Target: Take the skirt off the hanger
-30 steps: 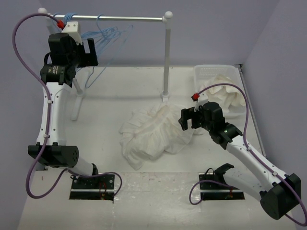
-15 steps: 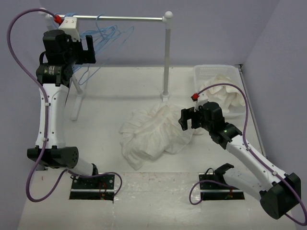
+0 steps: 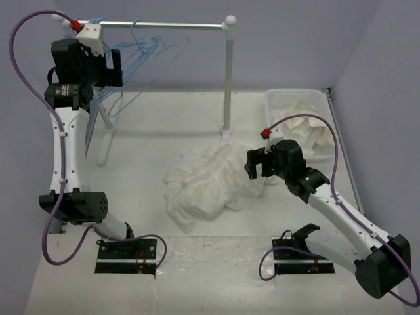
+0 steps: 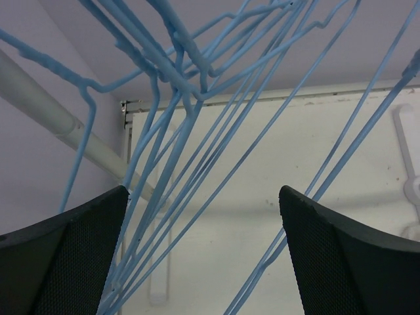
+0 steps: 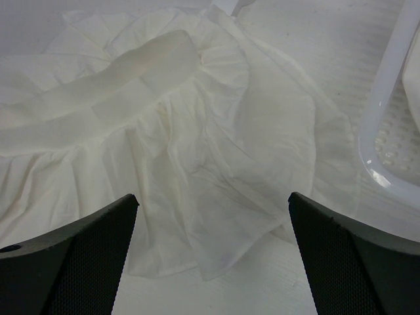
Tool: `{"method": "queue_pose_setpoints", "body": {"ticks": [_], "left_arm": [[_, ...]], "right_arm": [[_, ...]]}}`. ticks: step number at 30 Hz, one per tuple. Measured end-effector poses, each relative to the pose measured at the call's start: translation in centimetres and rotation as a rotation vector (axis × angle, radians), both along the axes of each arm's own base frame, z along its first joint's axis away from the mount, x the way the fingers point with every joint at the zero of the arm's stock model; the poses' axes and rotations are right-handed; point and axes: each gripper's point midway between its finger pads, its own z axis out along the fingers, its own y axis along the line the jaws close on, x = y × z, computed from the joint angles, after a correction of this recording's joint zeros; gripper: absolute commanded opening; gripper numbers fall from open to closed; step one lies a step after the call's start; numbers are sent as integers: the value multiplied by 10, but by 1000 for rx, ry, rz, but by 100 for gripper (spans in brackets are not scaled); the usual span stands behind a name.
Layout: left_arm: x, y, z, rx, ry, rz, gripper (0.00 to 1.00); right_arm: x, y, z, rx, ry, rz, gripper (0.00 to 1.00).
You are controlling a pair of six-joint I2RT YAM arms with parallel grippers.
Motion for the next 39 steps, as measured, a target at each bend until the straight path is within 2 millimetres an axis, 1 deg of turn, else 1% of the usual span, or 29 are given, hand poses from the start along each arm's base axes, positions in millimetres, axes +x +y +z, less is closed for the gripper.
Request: {"method": "queue_pose_setpoints", "body": {"ticks": [4, 11, 20, 22, 23, 25, 26, 28, 31, 32, 34, 37, 39], "left_arm": [[1, -5, -3, -7, 5, -29, 98], [-5, -6, -5, 10, 4, -40, 99], [-1, -5, -13, 10, 21, -44, 98], [2, -5, -16, 10, 29, -44, 94], [3, -5, -19, 9, 35, -44, 88], [5, -6, -22, 5, 41, -47, 79], [6, -6, -23, 6, 44, -49, 67], [6, -6, -23, 3, 43, -48, 58], [6, -5, -21, 8, 37, -46, 54], [6, -5, -21, 8, 37, -45, 47], [6, -4, -21, 8, 37, -42, 43], [6, -3, -21, 11, 36, -35, 27], [6, -2, -20, 12, 35, -29, 21]], "right_arm": [[-1, -1, -3, -9, 13, -2, 99], [0, -3, -6, -19, 18, -12, 99], [0, -4, -5, -20, 17, -14, 99], [-1, -4, -5, -19, 16, -14, 99], [-1, -4, -5, -19, 15, -14, 99], [-1, -4, -5, -19, 15, -14, 99], [-1, -4, -5, -19, 15, -14, 99], [-1, -4, -5, -19, 15, -14, 99], [-1, -4, -5, -19, 15, -14, 99], [-1, -4, -5, -19, 15, -14, 99], [-1, -4, -5, -19, 16, -14, 99], [-1, -4, -6, -20, 18, -14, 99], [-1, -4, -6, -20, 18, -14, 99]]}}
